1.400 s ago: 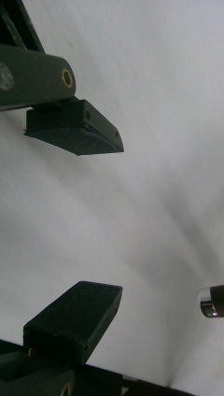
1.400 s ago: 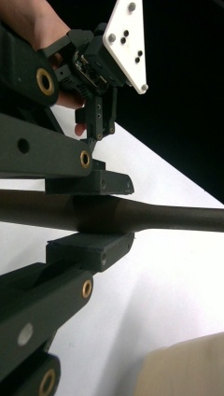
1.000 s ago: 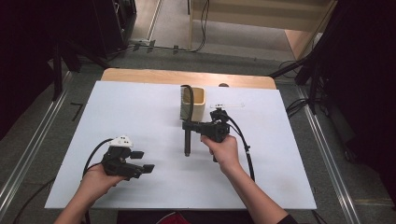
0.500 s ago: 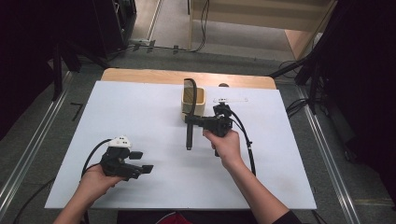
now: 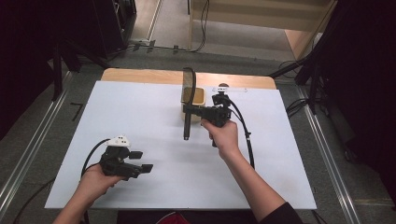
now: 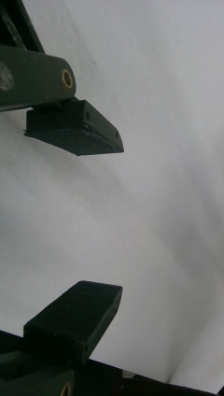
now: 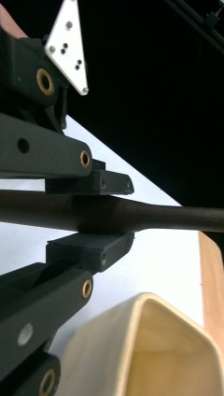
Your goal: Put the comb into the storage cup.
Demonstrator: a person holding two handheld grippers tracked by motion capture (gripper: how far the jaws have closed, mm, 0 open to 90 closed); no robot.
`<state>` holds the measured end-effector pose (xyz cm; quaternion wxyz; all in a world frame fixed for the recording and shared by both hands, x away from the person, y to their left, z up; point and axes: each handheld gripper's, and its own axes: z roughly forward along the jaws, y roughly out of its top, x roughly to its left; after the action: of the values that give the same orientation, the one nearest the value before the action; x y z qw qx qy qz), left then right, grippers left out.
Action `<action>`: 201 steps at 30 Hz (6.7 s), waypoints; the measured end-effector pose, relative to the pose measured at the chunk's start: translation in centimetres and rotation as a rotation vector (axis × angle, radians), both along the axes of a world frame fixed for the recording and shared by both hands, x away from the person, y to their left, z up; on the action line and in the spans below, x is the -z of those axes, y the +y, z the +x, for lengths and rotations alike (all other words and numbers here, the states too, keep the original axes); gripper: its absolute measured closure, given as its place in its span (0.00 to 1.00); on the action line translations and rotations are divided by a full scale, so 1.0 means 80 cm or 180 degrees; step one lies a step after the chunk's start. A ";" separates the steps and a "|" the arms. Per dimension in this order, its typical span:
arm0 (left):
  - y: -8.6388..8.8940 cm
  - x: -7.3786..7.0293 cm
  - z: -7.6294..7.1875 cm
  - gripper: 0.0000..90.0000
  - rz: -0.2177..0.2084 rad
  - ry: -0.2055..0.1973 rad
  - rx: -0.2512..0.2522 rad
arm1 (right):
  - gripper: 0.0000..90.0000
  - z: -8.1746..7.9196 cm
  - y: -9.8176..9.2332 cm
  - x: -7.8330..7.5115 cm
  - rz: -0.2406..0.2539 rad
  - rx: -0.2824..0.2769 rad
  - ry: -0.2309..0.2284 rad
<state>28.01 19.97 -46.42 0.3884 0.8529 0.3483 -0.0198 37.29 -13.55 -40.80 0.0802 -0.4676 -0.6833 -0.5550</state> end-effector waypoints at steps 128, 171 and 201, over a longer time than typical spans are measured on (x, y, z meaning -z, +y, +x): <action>0.002 0.002 0.006 0.32 -0.0042 0.0051 0.0009 | 0.78 0.110 -0.010 0.018 -0.0517 0.0976 -0.0570; 0.002 0.001 0.006 0.32 -0.0022 0.0026 0.0028 | 0.36 0.086 -0.038 0.024 -0.0461 0.1011 -0.0582; 0.001 0.003 0.009 0.32 -0.0015 0.0040 0.0017 | 0.33 0.039 -0.077 0.021 -0.0449 0.0399 -0.0282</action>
<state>28.74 20.01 -46.64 0.3882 0.8528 0.3484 -0.0271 40.43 -19.72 -42.47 -0.0180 -0.4889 -0.6930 -0.5295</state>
